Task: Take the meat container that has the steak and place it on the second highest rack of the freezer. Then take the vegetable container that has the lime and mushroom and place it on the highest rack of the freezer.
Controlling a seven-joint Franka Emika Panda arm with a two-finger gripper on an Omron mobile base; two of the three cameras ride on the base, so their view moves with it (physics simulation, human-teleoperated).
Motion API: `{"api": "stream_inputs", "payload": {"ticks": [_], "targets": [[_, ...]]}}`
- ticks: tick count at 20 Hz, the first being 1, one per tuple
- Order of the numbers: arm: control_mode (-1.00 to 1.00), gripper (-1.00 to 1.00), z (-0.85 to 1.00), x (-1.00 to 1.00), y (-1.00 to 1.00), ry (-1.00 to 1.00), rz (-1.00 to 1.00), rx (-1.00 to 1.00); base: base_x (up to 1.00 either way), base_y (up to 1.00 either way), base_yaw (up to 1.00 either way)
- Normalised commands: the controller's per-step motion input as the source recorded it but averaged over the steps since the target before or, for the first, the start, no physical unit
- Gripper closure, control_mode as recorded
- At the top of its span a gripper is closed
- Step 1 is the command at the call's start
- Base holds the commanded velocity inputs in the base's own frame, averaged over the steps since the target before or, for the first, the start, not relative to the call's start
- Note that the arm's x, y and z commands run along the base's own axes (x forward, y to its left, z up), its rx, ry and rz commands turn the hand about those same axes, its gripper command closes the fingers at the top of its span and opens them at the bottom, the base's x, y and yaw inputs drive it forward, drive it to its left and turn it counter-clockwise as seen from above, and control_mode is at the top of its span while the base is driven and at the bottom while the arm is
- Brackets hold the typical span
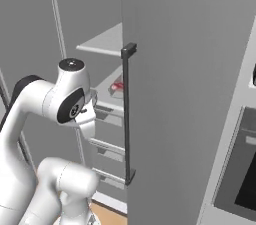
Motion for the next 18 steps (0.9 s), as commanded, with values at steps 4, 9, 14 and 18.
{"api": "stream_inputs", "payload": {"ticks": [4,9,14,18], "targets": [[1.00,1.00,0.00,0.00,0.00,0.00,0.00,0.00,0.71,0.08,-0.05],[1.00,1.00,0.00,0.00,0.00,0.00,0.00,0.00,0.49,0.31,-0.07],[1.00,1.00,0.00,0.00,0.00,0.00,0.00,0.00,0.09,0.40,-0.07],[1.00,1.00,0.00,0.00,0.00,0.00,0.00,0.00,-0.01,0.39,-0.08]]}}
